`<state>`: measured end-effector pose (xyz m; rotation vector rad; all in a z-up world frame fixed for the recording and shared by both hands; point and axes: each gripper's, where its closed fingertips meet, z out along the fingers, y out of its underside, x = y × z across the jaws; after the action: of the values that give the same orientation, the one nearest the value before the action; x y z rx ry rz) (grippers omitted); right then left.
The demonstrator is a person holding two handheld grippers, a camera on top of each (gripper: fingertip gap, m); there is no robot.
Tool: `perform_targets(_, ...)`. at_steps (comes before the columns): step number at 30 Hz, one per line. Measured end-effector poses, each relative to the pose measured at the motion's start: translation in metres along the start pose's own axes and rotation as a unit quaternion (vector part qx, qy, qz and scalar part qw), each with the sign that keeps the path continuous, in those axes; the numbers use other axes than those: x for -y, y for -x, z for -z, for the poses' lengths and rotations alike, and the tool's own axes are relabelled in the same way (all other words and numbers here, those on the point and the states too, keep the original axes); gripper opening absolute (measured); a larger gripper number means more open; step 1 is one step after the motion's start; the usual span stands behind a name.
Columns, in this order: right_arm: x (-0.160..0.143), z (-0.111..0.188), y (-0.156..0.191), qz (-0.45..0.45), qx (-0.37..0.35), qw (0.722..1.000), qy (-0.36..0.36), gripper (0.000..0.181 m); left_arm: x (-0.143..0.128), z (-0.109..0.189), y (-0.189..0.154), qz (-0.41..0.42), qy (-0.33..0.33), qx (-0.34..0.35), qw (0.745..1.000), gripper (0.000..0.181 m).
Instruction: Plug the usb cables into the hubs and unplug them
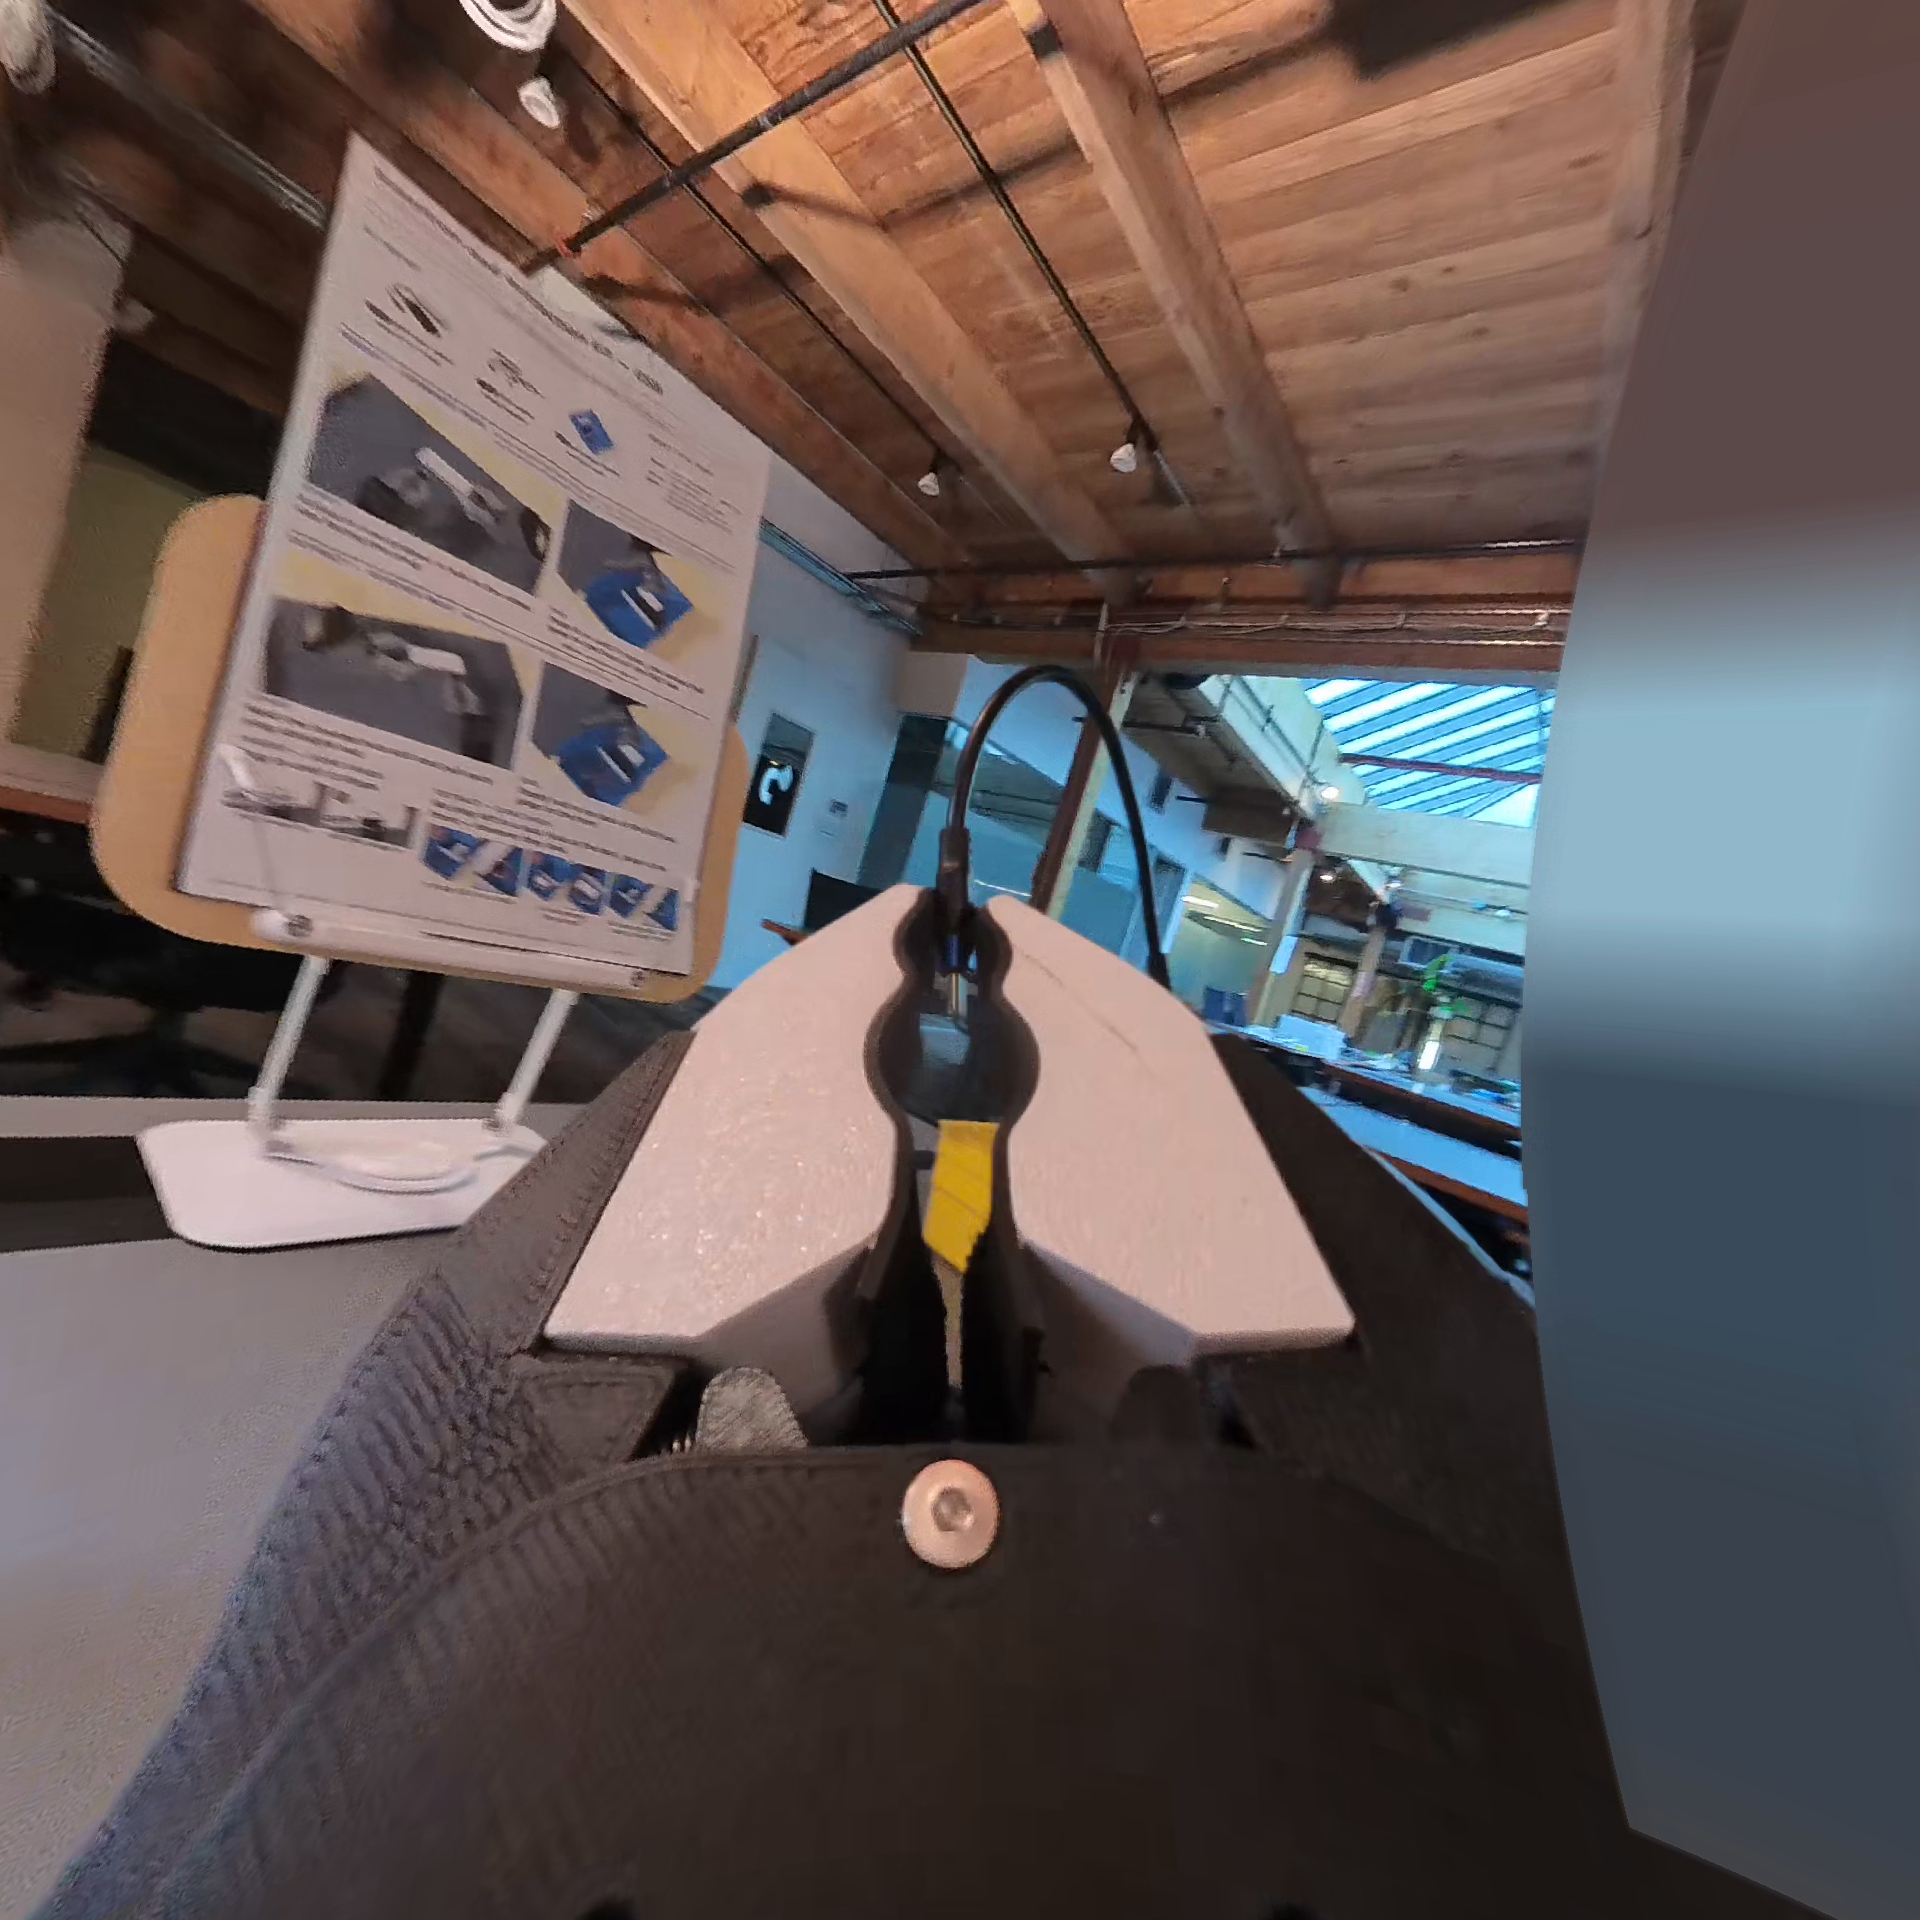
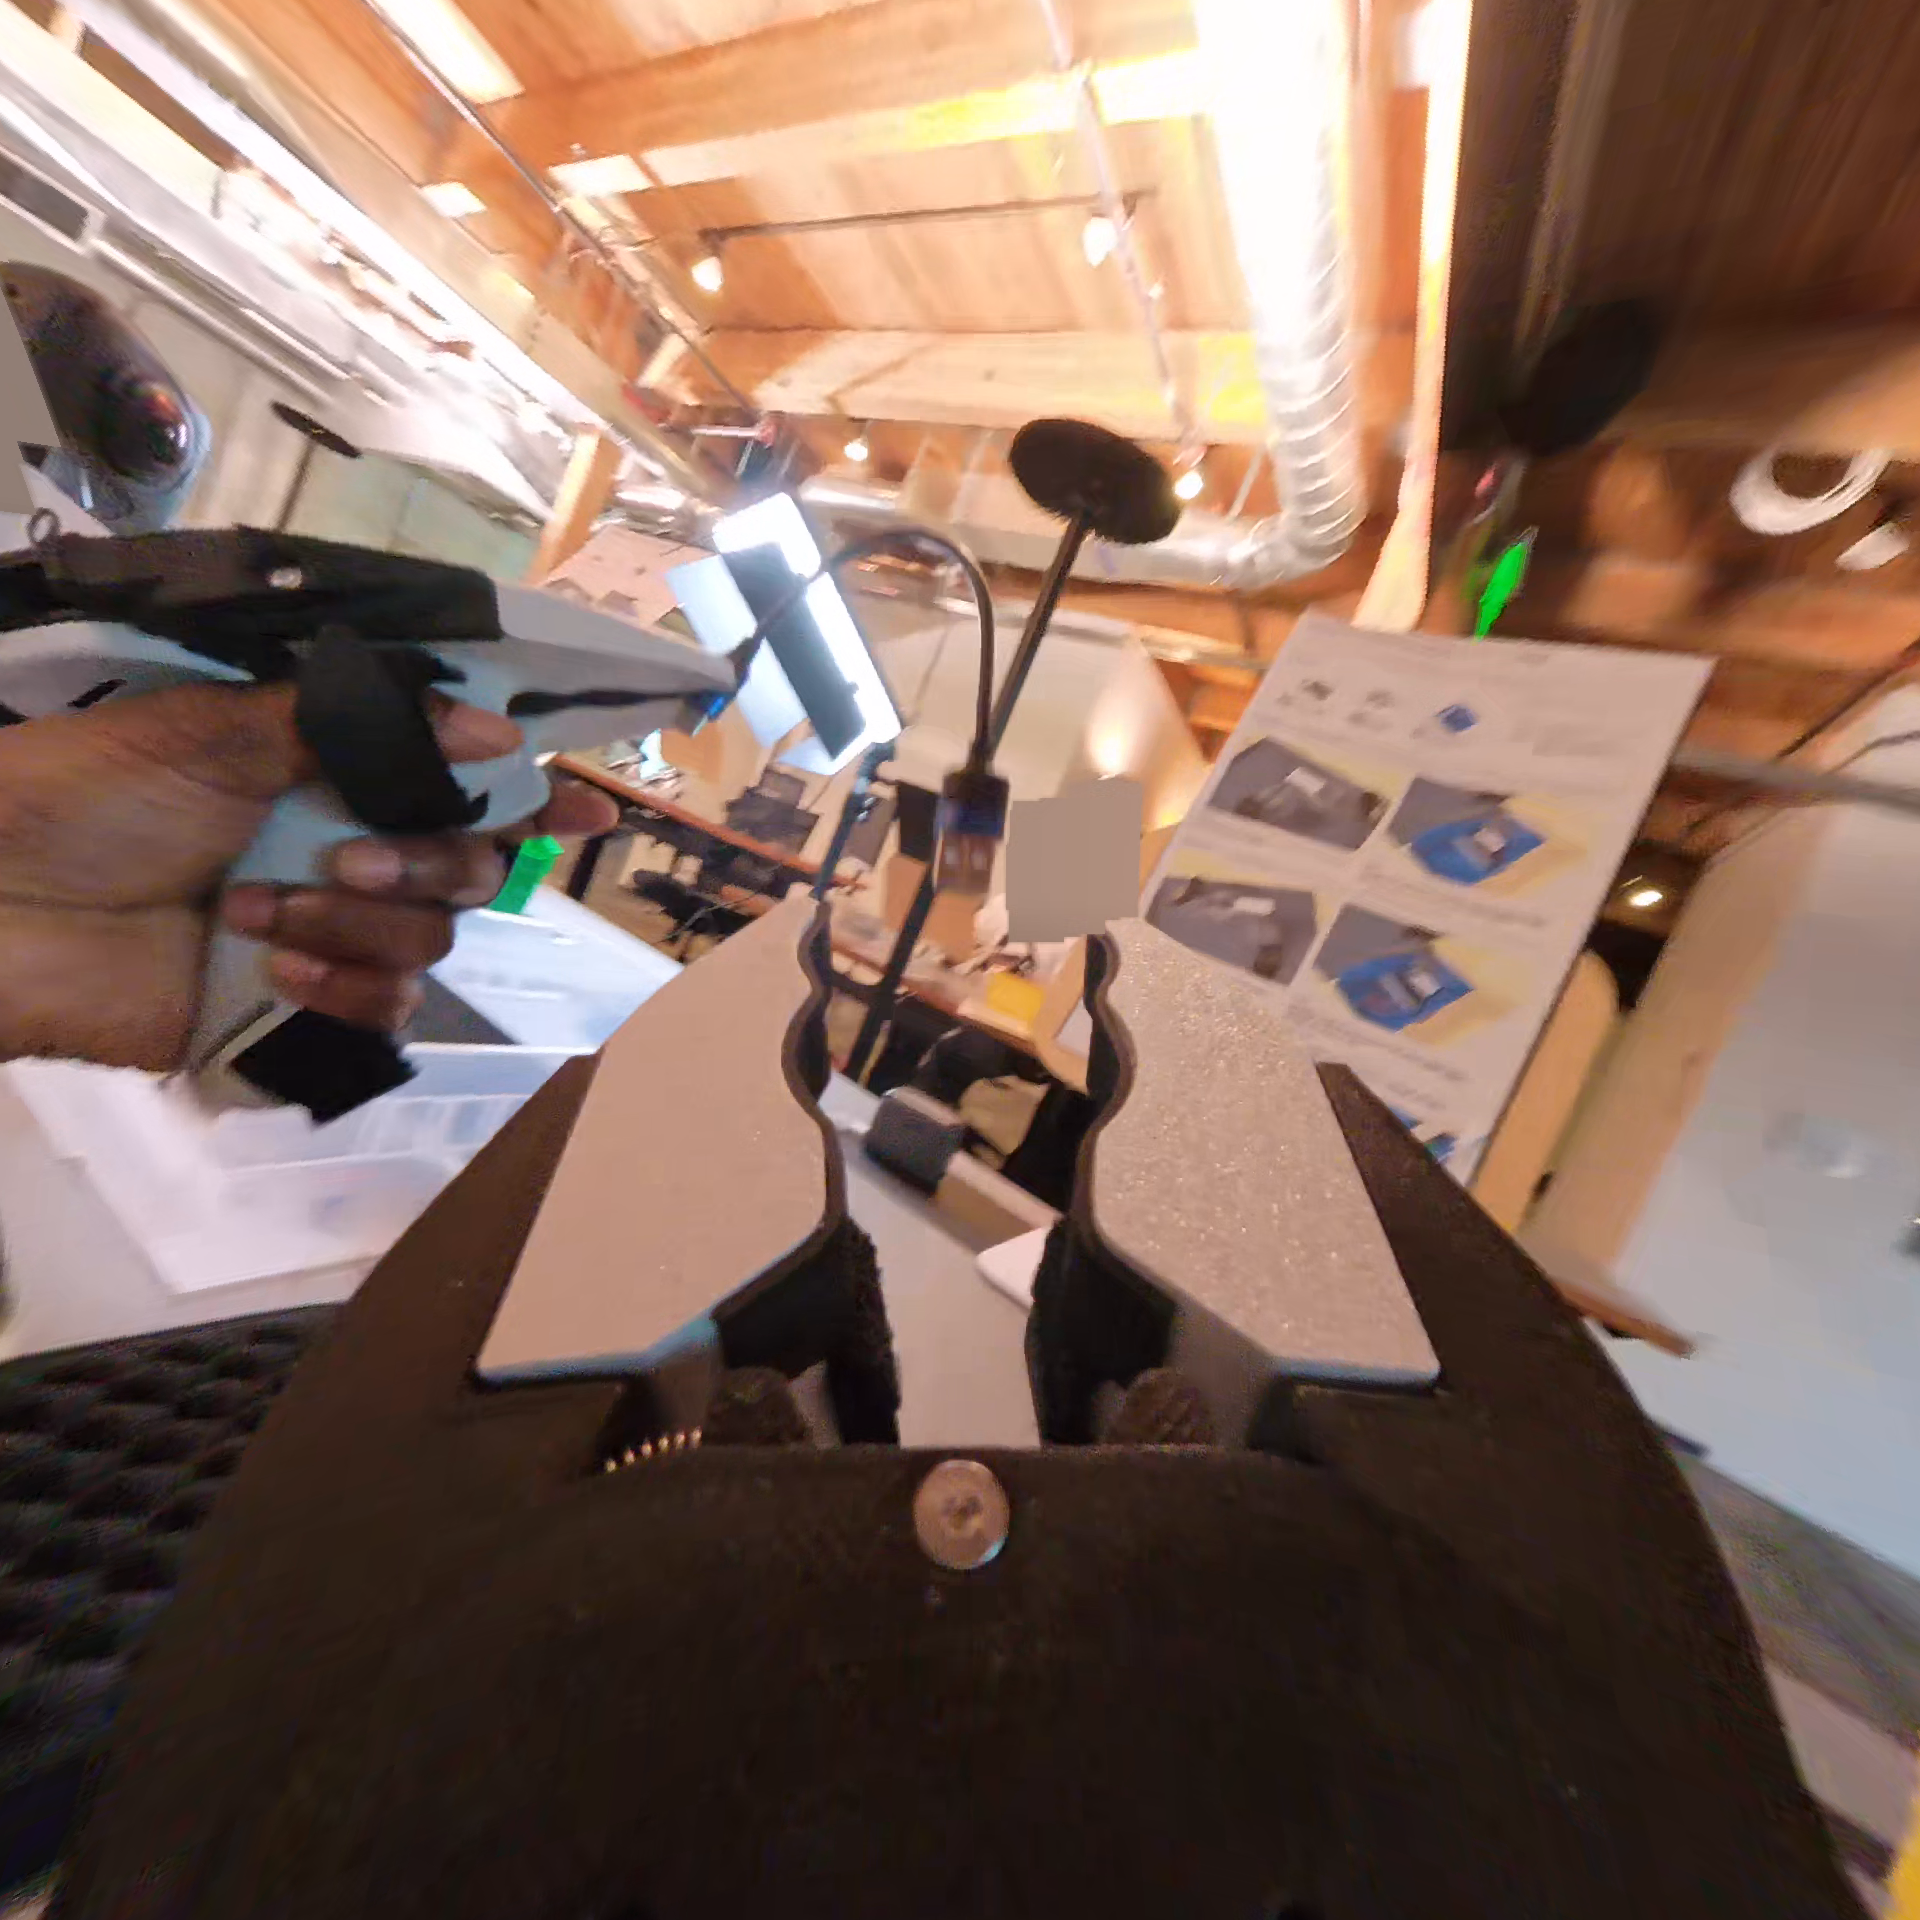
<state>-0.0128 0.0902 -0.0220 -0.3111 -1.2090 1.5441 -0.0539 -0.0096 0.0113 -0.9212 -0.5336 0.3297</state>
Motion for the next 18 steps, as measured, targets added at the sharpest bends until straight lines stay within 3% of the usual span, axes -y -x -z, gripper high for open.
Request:
perform_targets(5,0.002,-0.009,-0.014,0.033,-0.045,0.998,-0.003,0.039,-0.017,-0.008,-0.015,0.029,0.018,-0.029,0.999,0.007)
perform_targets(8,-0.007,-0.012,-0.015,0.012,-0.035,0.999,0.012,0.036,-0.024,-0.010,-0.018,0.030,0.028,-0.034,0.999,0.007)
perform_targets(11,-0.007,-0.009,-0.016,0.014,-0.035,0.999,0.007,0.013,-0.026,-0.011,-0.019,0.030,0.033,-0.035,0.998,0.007)
perform_targets(15,-0.005,-0.006,-0.017,-0.002,-0.011,1.000,0.009,0.012,-0.029,-0.009,-0.024,0.028,0.041,-0.053,0.997,0.008)
perform_targets(18,0.001,0.002,-0.013,-0.090,0.059,0.994,-0.016,0.012,-0.021,0.002,-0.052,-0.002,0.013,-0.159,0.987,0.019)
